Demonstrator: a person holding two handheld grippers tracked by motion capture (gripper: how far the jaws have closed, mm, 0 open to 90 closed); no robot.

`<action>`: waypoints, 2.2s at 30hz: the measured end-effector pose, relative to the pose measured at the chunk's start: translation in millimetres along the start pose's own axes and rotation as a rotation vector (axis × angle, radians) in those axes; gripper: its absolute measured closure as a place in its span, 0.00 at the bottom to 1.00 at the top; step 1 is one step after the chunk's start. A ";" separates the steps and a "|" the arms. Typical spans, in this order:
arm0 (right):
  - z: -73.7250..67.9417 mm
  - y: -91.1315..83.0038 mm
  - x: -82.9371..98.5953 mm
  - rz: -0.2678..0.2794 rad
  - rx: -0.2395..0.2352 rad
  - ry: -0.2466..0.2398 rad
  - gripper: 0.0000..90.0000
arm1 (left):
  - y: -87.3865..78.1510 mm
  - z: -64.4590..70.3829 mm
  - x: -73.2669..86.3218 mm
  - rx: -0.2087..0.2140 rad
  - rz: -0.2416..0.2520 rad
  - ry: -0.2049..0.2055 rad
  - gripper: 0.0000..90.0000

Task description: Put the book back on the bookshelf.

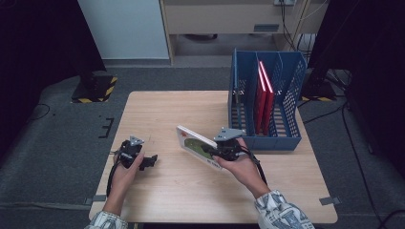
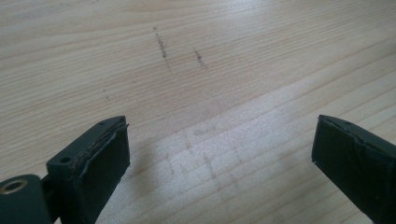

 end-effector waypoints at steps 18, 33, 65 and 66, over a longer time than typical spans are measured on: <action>0.7 -31.1 12.7 0.025 0.019 0.028 0.84 | 1.4 -2.7 2.9 -0.026 -0.013 0.014 0.05; 8.2 -69.6 21.8 0.051 0.053 0.057 0.84 | 4.1 -2.0 5.5 -0.022 -0.017 0.002 0.04; 29.3 -144.8 49.9 0.073 0.133 0.121 0.84 | 6.9 0.3 8.0 -0.011 0.038 -0.026 0.00; 30.2 -146.8 50.0 0.074 0.135 0.123 0.84 | 6.9 0.3 8.0 -0.010 0.039 -0.026 0.00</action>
Point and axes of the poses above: each handheld gripper's, and its own axes: y roughly forward along the jaws, x roughly out of its underside, z roughly to its right, the point moved 9 cm from there along y, roughly forward along the jaws, and after that the axes turned 6 degrees about -z, right-handed, at the moved point
